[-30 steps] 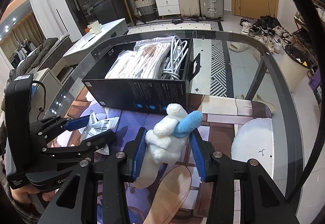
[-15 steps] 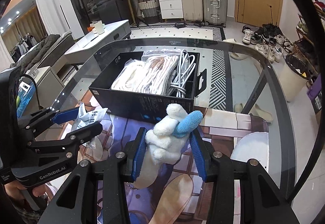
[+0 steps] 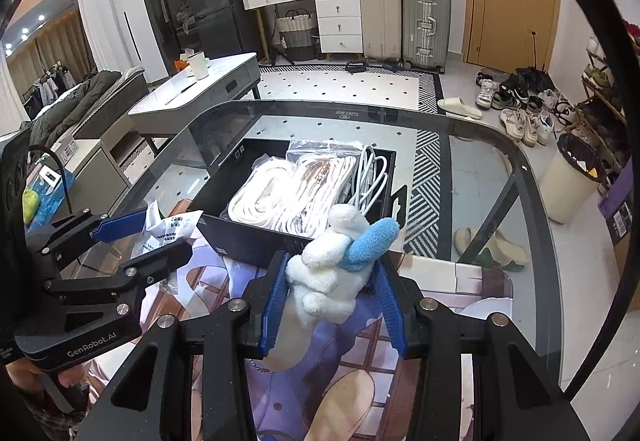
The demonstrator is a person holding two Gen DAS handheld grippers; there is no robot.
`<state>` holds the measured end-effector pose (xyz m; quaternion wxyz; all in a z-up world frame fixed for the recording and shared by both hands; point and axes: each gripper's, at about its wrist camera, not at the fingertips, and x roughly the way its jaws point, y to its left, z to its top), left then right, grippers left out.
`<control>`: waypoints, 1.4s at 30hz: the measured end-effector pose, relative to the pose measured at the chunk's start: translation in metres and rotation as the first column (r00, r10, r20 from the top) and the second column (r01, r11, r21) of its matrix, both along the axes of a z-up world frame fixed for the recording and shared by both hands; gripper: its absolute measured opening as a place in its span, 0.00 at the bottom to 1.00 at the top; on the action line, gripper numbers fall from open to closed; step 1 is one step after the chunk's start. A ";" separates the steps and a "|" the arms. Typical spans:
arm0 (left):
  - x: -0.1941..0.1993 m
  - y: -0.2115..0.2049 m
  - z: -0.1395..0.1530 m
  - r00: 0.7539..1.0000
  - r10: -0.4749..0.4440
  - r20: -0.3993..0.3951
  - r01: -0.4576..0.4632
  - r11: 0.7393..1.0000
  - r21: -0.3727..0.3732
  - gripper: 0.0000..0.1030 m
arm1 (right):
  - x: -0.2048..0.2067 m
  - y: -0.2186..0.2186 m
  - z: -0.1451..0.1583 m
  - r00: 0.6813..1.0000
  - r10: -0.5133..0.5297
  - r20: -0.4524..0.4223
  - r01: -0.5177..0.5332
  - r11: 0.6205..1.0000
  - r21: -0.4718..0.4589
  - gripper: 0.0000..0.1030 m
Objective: Organize soft objects
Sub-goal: 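Carry the paper packet and bunny over the black box with both tools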
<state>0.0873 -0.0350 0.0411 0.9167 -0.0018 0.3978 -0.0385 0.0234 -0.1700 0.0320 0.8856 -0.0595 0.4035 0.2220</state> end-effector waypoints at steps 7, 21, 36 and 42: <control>0.003 -0.002 0.013 0.999 -0.005 0.048 0.003 0.999 0.037 0.51 | 0.003 0.004 0.010 1.000 0.002 0.018 -0.002 1.000 -0.002 0.42; 0.016 0.005 0.032 0.996 -0.008 0.093 0.004 0.999 0.037 0.51 | 0.019 0.013 0.026 0.999 0.009 0.049 -0.009 1.000 0.004 0.42; 0.049 0.013 0.026 0.996 -0.012 0.085 0.010 1.000 0.026 0.51 | 0.051 0.018 0.018 0.999 0.012 0.044 -0.012 1.000 0.000 0.42; 0.063 0.013 0.018 0.997 -0.020 0.070 0.019 1.000 0.018 0.51 | 0.066 0.021 0.009 0.999 0.017 0.027 -0.017 1.000 -0.003 0.42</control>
